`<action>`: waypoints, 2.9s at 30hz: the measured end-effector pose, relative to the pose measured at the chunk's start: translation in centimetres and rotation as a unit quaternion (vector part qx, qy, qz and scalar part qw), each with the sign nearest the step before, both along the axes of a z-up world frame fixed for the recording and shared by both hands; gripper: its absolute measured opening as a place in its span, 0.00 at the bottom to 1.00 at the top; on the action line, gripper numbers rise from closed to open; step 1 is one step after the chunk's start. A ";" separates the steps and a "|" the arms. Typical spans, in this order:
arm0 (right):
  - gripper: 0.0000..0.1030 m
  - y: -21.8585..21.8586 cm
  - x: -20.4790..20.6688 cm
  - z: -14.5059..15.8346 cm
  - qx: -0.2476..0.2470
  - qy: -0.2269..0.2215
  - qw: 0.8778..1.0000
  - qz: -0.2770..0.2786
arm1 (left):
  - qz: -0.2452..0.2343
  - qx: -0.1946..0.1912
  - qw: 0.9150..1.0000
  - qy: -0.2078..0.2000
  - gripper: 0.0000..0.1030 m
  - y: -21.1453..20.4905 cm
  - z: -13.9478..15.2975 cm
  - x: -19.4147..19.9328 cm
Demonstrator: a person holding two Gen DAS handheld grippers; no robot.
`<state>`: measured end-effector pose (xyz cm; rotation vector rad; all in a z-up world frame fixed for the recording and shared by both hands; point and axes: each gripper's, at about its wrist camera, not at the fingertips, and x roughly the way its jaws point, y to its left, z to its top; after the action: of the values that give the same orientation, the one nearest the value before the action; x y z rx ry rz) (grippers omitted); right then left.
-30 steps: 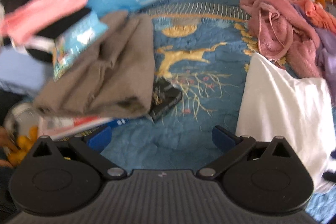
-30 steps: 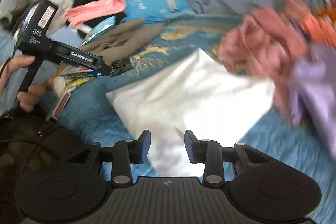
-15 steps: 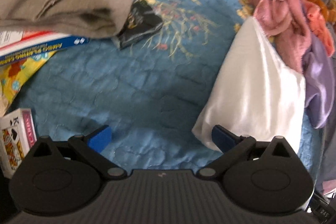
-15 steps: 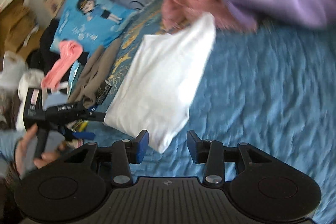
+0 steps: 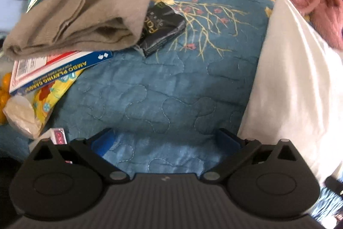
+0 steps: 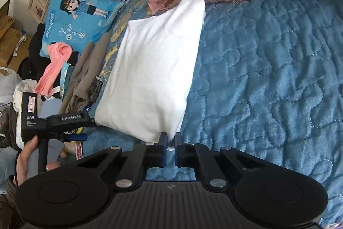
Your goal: Fold clothes
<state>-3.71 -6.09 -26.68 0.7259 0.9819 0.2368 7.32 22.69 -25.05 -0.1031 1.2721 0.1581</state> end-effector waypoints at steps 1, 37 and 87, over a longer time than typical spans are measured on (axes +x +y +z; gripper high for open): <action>0.06 -0.1 0.0 -0.2 0.004 0.005 1.000 -0.003 | 0.010 -0.013 1.000 0.000 0.99 0.4 0.1 0.0; 0.25 5.0 2.2 4.6 -0.254 -0.134 0.942 0.174 | -0.103 -0.082 0.991 -0.031 1.00 -4.4 2.7 -1.5; 0.33 9.0 23.3 2.8 -0.385 -0.211 0.874 0.207 | -0.106 -0.039 0.993 -0.047 1.00 -5.0 1.6 5.9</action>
<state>19.59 2.95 -23.92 -0.2756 0.7067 0.3299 13.22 17.71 -23.41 -0.0411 1.1877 -0.0787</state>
